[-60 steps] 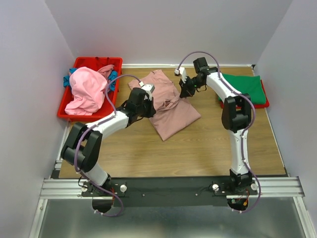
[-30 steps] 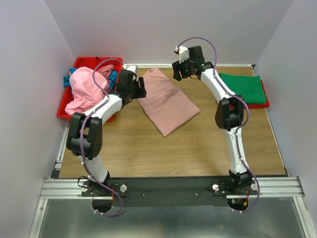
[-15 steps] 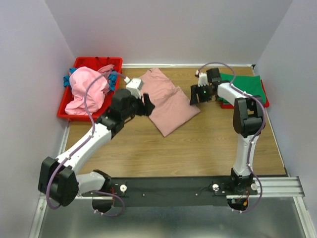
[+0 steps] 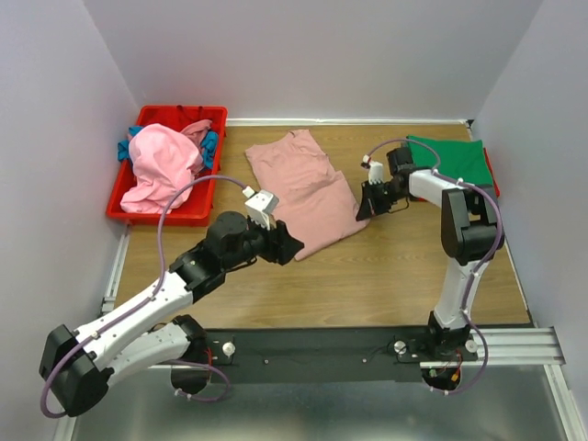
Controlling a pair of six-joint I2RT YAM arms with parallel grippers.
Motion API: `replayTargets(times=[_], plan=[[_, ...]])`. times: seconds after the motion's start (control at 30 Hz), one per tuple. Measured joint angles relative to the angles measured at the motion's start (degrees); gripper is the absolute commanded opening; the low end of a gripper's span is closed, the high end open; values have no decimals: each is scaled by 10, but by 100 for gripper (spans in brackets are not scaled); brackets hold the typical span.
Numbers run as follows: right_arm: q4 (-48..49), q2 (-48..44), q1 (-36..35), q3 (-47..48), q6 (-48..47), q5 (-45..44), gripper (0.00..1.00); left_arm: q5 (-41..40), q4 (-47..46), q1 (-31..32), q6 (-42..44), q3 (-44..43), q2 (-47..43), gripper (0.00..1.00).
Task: Fold and stack the t-shirts
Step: Fold the tshirt
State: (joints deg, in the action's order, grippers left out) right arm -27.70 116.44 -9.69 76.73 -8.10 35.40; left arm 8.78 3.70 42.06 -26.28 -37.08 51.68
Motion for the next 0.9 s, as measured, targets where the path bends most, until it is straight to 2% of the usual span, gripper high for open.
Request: replayTargets(times=[0.13, 0.33, 0.4, 0.43, 0.47, 0.5, 0.53, 0.57, 0.6, 0.7, 0.8, 0.9], plan=[[-32, -58, 1, -75, -29, 2, 0, -1, -14, 50, -9, 27, -5, 68], [-79, -143, 1, -165, -71, -16, 0, -51, -29, 184, -13, 66, -5, 68], [-94, -165, 3, -177, -78, -23, 3, -79, -39, 225, -9, 77, -9, 68], [-99, -174, 5, -181, -83, -26, 10, -93, -43, 238, -5, 81, -13, 68], [-106, -186, 8, -184, -88, -30, 31, -105, -49, 252, 2, 86, -17, 68], [-111, -191, 8, -184, -93, -31, 43, -114, -52, 262, 8, 89, -21, 68], [-117, -196, 9, -184, -104, -34, 51, -123, -57, 269, 16, 90, -22, 68], [-130, -201, 10, -183, -114, -40, 65, -133, -64, 275, 27, 90, -22, 68], [-141, -202, 12, -183, -122, -44, 72, -141, -67, 279, 35, 89, -21, 68], [-175, -211, 22, -183, -154, -58, 87, -163, -70, 291, 82, 75, -7, 68], [-200, -243, 47, -183, -198, -64, 93, -178, -66, 302, 141, 38, 21, 68], [-232, -314, 69, -180, -297, -46, 100, -190, -59, 306, 239, -19, 62, 71]])
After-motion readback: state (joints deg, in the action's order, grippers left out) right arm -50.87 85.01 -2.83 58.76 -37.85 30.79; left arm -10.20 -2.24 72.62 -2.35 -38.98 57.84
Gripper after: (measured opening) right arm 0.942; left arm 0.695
